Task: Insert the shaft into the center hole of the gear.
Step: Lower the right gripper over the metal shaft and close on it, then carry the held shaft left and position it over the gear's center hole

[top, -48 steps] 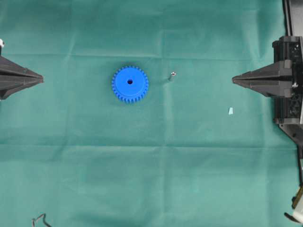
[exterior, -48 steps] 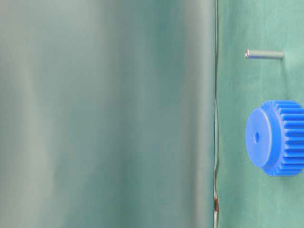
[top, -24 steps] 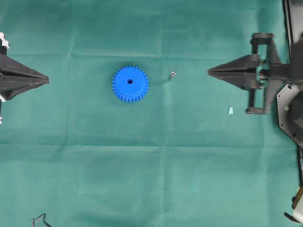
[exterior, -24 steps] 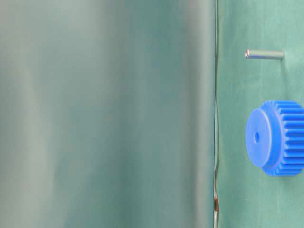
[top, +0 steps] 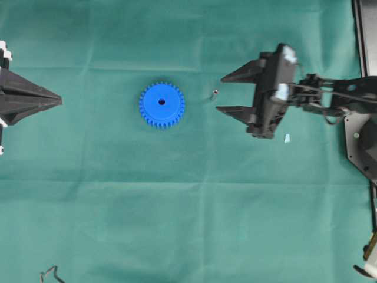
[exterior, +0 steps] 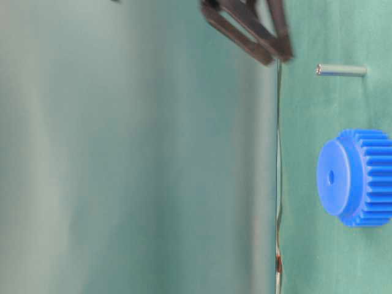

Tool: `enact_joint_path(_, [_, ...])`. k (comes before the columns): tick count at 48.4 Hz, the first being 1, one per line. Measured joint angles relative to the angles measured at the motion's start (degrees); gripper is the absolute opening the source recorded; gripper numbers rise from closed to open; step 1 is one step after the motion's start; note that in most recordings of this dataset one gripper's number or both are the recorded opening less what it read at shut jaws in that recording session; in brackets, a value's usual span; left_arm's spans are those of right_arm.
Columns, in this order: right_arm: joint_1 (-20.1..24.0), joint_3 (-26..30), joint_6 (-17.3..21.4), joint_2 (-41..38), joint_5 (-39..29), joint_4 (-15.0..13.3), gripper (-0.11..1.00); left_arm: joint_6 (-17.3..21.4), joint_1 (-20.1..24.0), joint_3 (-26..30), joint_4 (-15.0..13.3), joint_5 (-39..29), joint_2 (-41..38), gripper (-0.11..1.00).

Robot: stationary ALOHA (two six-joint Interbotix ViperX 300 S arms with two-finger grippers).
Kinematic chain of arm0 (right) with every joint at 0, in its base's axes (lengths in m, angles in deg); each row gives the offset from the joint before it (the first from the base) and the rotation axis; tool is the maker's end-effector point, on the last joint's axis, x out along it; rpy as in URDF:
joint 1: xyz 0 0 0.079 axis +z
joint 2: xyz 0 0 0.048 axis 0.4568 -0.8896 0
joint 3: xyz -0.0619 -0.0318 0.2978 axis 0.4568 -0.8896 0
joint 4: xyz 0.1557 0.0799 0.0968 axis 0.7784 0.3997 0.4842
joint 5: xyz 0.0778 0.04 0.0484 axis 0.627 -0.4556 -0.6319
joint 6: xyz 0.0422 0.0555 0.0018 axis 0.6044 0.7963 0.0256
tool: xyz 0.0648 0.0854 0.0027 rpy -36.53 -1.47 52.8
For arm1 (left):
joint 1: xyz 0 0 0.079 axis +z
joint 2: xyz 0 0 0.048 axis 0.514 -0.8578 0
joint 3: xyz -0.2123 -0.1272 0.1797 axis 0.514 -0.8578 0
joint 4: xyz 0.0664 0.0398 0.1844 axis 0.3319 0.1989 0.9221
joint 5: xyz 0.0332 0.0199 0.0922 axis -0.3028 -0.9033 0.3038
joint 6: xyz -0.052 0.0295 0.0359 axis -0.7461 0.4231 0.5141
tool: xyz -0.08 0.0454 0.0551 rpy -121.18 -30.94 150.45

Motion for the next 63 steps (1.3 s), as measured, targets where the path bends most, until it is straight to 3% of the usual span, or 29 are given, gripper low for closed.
enact_joint_path(13, [-1.3,1.2,0.1,-8.3,4.0,2.6,0.78,0.0,-0.1,0.0,0.0,-0.7,0.0,0.0])
enact_joint_path(28, [-1.6,1.2,0.2,-10.1,5.3,3.8,0.75,0.0,-0.3,0.0,0.0,-0.8,-0.1,0.0])
enact_joint_path(33, [-1.5,1.3,0.2,-10.1,5.4,3.8,0.63,-0.1,-0.3,-0.1,0.0,-0.8,0.0,0.0])
enact_joint_path(43, [-1.4,1.2,0.2,-10.1,5.3,3.9,0.17,-0.1,-0.3,0.0,0.0,-0.8,0.0,0.0])
enact_joint_path(63, [-1.0,1.4,0.0,-9.9,4.5,3.8,0.17,-0.1,-0.3,-0.1,0.0,-0.8,-0.1,0.0])
